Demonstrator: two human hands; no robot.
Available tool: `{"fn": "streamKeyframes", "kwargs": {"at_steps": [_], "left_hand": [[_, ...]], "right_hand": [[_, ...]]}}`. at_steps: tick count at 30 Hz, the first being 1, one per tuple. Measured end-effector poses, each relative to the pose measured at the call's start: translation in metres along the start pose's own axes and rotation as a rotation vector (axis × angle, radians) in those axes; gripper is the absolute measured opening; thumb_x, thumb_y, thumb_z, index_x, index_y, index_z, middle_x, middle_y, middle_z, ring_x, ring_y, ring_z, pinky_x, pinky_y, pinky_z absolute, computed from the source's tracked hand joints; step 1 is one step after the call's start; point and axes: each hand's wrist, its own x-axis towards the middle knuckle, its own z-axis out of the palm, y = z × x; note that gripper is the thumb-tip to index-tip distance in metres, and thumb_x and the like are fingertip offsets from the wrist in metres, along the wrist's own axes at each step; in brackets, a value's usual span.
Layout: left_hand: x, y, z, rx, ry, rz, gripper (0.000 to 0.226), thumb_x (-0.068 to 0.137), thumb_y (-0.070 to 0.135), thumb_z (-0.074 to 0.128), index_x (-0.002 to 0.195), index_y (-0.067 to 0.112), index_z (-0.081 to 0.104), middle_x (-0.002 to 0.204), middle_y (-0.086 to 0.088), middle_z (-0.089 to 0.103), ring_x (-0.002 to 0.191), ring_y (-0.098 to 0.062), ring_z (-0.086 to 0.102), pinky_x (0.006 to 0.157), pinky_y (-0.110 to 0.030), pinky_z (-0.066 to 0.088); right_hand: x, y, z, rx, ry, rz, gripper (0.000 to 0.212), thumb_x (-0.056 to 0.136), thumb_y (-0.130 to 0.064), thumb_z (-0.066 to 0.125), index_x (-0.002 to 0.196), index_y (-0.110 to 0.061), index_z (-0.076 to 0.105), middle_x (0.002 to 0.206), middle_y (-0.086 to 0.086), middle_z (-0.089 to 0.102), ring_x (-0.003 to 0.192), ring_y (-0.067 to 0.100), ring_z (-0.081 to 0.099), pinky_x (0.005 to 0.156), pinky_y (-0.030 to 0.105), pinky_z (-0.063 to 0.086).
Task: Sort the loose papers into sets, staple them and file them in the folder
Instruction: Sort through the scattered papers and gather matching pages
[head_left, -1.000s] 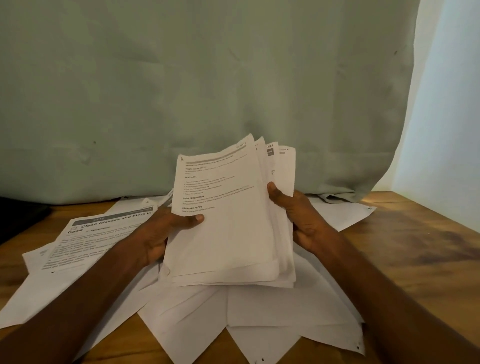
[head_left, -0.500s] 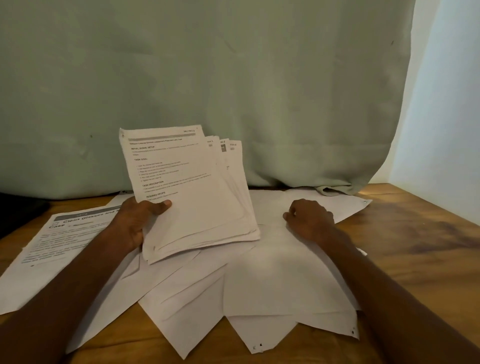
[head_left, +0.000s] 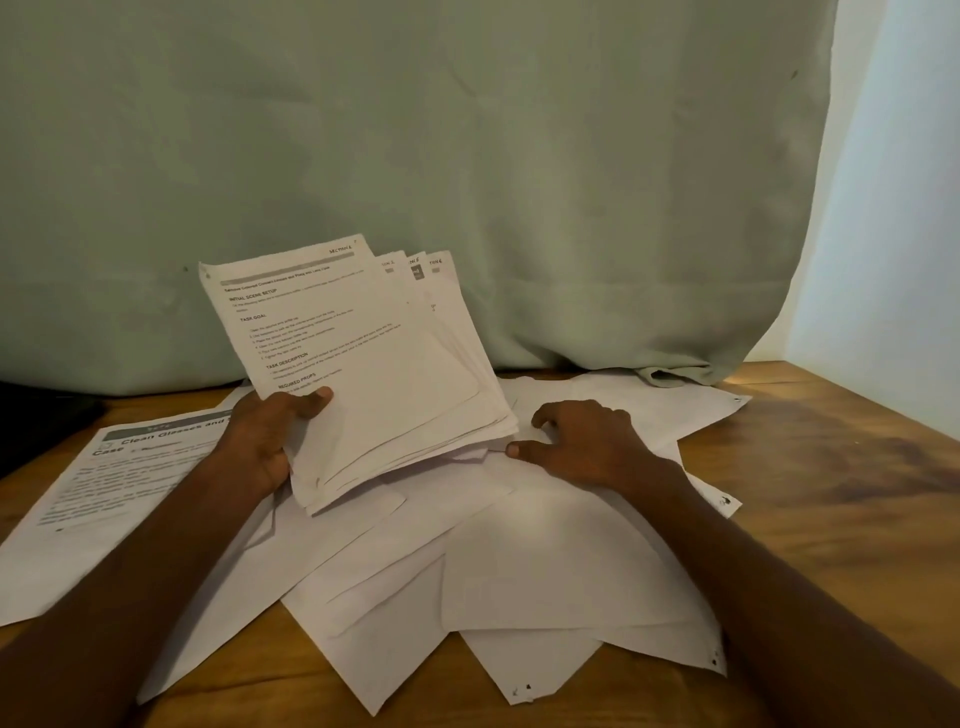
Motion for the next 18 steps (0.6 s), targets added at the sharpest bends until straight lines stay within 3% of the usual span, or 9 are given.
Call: {"fn": "streamKeyframes", "kwargs": {"at_steps": [6, 9, 12, 16, 18], "left_hand": [[0.005, 0.0, -0.002, -0.009, 0.004, -0.007, 0.051, 0.085, -0.004, 0.077, 0.132, 0.014, 0.067, 0.127, -0.005, 0.072, 0.116, -0.028, 0.067, 0.102, -0.046, 0.053], [0.006, 0.0, -0.004, 0.014, 0.025, -0.009, 0.048, 0.085, -0.003, 0.078, 0.129, 0.015, 0.069, 0.125, -0.004, 0.072, 0.115, -0.027, 0.067, 0.101, -0.046, 0.053], [0.007, 0.003, -0.007, 0.045, 0.035, 0.003, 0.038, 0.084, -0.002, 0.079, 0.115, 0.02, 0.072, 0.112, 0.002, 0.075, 0.108, -0.023, 0.069, 0.087, -0.038, 0.056], [0.013, 0.018, -0.019, 0.1, 0.087, 0.076, 0.034, 0.083, -0.001, 0.08, 0.105, 0.024, 0.072, 0.106, 0.005, 0.074, 0.102, -0.019, 0.068, 0.096, -0.04, 0.053], [0.016, 0.025, -0.027, 0.091, 0.119, 0.083, 0.033, 0.082, -0.001, 0.081, 0.097, 0.027, 0.072, 0.099, 0.008, 0.074, 0.097, -0.016, 0.067, 0.087, -0.037, 0.055]], "right_hand": [[-0.005, -0.006, -0.009, 0.026, 0.106, -0.029, 0.053, 0.087, -0.079, 0.052, 0.093, -0.031, 0.073, 0.089, -0.007, 0.069, 0.089, 0.016, 0.063, 0.085, 0.036, 0.05], [-0.007, -0.01, -0.006, 0.094, 0.166, -0.067, 0.052, 0.088, -0.076, 0.054, 0.115, -0.033, 0.068, 0.115, -0.009, 0.068, 0.111, 0.016, 0.061, 0.097, 0.041, 0.047], [-0.008, -0.017, 0.003, 0.194, 0.12, -0.158, 0.065, 0.089, -0.073, 0.057, 0.14, -0.034, 0.052, 0.147, -0.012, 0.053, 0.133, 0.015, 0.049, 0.11, 0.042, 0.04], [-0.01, -0.033, 0.014, 0.282, 0.043, -0.313, 0.067, 0.09, -0.071, 0.058, 0.148, -0.042, 0.039, 0.151, -0.02, 0.047, 0.138, 0.011, 0.045, 0.112, 0.046, 0.038], [-0.01, -0.039, 0.019, 0.216, -0.042, -0.335, 0.069, 0.089, -0.075, 0.054, 0.148, -0.044, 0.04, 0.151, -0.019, 0.048, 0.139, 0.013, 0.045, 0.113, 0.045, 0.035]]}}
